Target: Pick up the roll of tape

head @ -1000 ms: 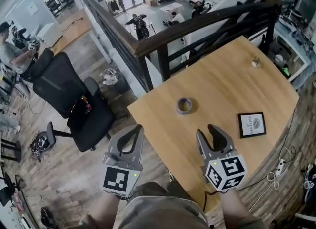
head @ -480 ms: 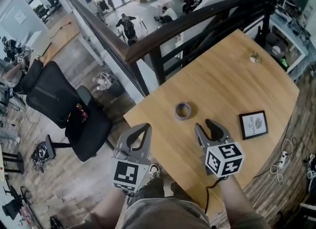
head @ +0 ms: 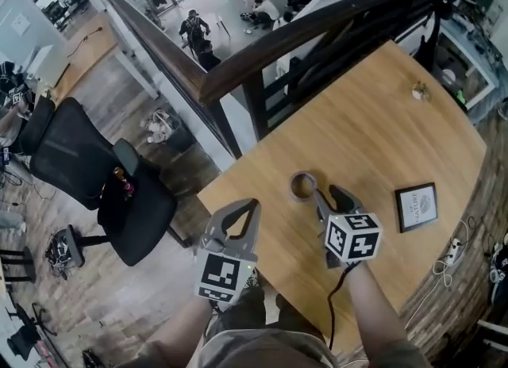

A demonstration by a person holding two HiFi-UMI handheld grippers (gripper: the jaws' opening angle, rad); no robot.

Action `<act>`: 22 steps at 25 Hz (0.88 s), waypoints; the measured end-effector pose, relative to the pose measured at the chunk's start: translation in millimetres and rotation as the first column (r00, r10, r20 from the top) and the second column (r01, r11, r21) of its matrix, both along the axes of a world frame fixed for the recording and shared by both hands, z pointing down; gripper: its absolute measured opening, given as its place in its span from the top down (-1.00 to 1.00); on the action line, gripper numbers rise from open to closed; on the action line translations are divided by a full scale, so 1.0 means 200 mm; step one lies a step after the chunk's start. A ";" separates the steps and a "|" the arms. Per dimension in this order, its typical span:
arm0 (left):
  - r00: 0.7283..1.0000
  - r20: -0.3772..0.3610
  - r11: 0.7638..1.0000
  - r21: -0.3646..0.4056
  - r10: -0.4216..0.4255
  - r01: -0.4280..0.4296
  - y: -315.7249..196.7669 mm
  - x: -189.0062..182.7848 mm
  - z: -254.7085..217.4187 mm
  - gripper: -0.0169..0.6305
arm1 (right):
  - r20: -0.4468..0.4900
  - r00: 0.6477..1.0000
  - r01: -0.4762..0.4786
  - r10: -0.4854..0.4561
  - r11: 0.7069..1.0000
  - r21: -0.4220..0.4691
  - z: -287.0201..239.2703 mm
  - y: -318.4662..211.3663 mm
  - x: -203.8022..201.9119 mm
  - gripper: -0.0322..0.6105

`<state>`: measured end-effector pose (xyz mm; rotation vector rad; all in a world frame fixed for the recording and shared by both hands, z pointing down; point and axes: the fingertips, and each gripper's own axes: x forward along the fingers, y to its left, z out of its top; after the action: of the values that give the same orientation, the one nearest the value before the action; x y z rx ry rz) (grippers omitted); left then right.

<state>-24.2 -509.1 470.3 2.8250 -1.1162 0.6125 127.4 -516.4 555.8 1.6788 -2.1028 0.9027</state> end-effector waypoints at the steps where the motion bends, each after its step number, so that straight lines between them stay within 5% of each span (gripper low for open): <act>1: 1.000 0.002 1.000 -0.009 0.002 -0.002 -0.02 -0.01 0.03 0.95 | -0.005 1.000 -0.005 0.004 1.000 -0.018 0.05 -0.02 0.00 0.46; 11: 0.999 0.040 0.995 -0.095 0.010 -0.006 -0.10 -0.07 0.31 0.94 | -0.019 0.999 -0.050 0.047 0.982 -0.183 0.49 -0.11 0.01 0.46; 22: 0.999 0.043 0.990 -0.138 0.006 0.000 -0.09 -0.10 0.43 0.95 | -0.026 0.995 -0.102 0.099 0.962 -0.254 0.68 -0.14 0.05 0.46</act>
<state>-43.6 -527.1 555.9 2.7095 -1.0324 0.7250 137.1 -544.4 691.5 1.6620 -1.8159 1.1354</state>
